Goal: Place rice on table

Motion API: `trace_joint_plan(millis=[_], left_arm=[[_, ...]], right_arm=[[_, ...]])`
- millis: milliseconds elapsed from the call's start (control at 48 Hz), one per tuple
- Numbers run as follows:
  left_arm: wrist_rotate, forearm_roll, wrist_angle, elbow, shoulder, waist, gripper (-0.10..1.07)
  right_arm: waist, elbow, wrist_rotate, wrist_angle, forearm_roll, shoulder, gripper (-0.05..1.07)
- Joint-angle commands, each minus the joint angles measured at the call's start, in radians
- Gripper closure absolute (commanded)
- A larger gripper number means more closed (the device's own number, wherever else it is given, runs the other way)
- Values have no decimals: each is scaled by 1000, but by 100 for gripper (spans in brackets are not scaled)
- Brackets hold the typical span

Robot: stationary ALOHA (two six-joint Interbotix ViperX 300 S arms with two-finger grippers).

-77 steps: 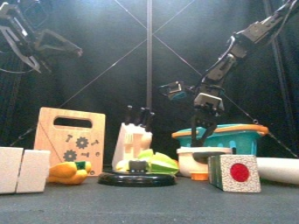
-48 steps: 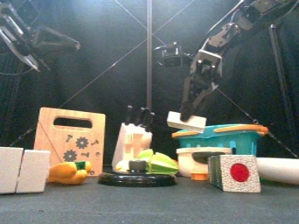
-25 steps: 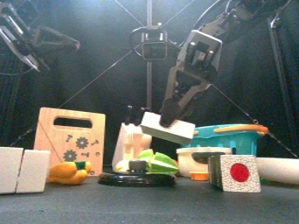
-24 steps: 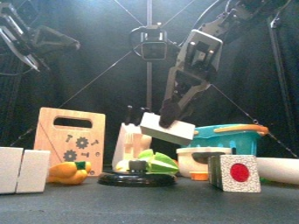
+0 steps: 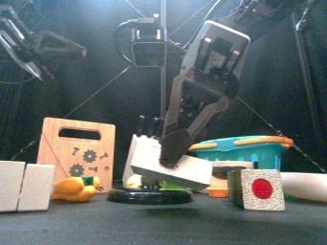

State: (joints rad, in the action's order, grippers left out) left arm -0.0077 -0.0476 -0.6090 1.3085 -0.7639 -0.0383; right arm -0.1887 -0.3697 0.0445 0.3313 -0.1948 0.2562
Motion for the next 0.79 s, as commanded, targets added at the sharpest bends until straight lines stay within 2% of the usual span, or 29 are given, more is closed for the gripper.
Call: trace_joint_plan(millis=[0, 125, 250, 583, 771], left_arm=[[2, -2, -8, -12, 3, -2, 78], [2, -2, -8, -12, 3, -2, 78], [0, -2, -8, -14, 3, -2, 78], [2, -2, -8, -12, 3, -2, 78], [2, -2, -8, -11, 3, -2, 78]], right_arm=[[-2, 28, 2, -2, -8, -15, 41], [-2, 28, 20, 17, -17, -14, 41], [-2, 28, 124, 44, 12, -14, 41], [-29, 46, 391, 81, 311, -2, 41], [-49, 60, 443, 120, 360, 14, 40]])
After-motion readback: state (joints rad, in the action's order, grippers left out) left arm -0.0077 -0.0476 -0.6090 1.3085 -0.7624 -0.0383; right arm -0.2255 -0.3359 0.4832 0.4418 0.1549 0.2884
